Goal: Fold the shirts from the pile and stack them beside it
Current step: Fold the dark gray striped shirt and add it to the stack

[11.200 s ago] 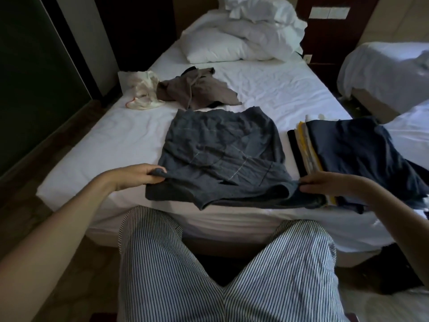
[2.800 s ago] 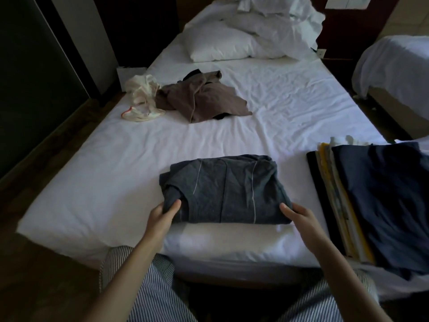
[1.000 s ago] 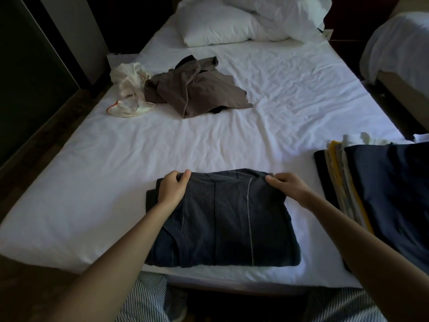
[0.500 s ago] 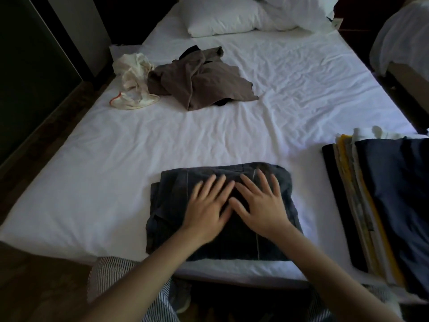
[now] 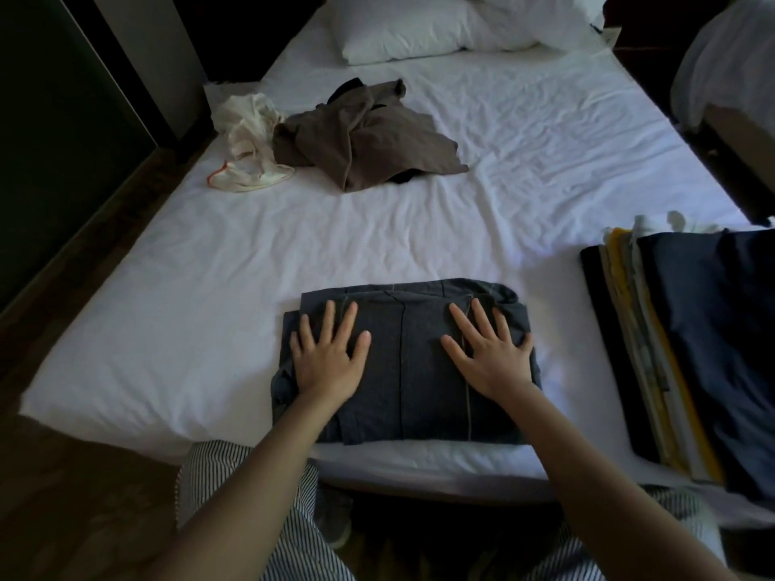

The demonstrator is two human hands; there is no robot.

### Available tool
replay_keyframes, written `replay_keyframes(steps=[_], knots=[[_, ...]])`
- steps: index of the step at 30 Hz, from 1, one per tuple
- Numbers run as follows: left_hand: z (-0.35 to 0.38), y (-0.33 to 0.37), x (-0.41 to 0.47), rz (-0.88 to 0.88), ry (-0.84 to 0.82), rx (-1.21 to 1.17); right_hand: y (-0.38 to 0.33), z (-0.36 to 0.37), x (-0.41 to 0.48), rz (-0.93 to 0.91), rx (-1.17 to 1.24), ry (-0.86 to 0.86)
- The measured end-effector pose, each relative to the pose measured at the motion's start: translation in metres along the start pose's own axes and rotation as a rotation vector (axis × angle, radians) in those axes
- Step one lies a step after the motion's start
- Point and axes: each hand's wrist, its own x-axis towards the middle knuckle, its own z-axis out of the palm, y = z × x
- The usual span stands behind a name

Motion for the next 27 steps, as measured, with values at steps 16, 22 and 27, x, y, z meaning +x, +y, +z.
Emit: replay_keyframes(steps=[16, 22, 27], knots=[[-0.009, 0.069, -0.041, 0.435, 0.045, -0.039, -0.002, 0.006, -0.039, -0.202, 0.0, 0.163], [0.011, -0.028, -0.023, 0.23, 0.106, 0.047, 0.017, 0.017, -0.03, -0.025, -0.015, 0.068], [0.008, -0.021, -0.025, 0.102, 0.038, -0.046, 0.019, -0.005, -0.026, 0.022, 0.143, -0.095]])
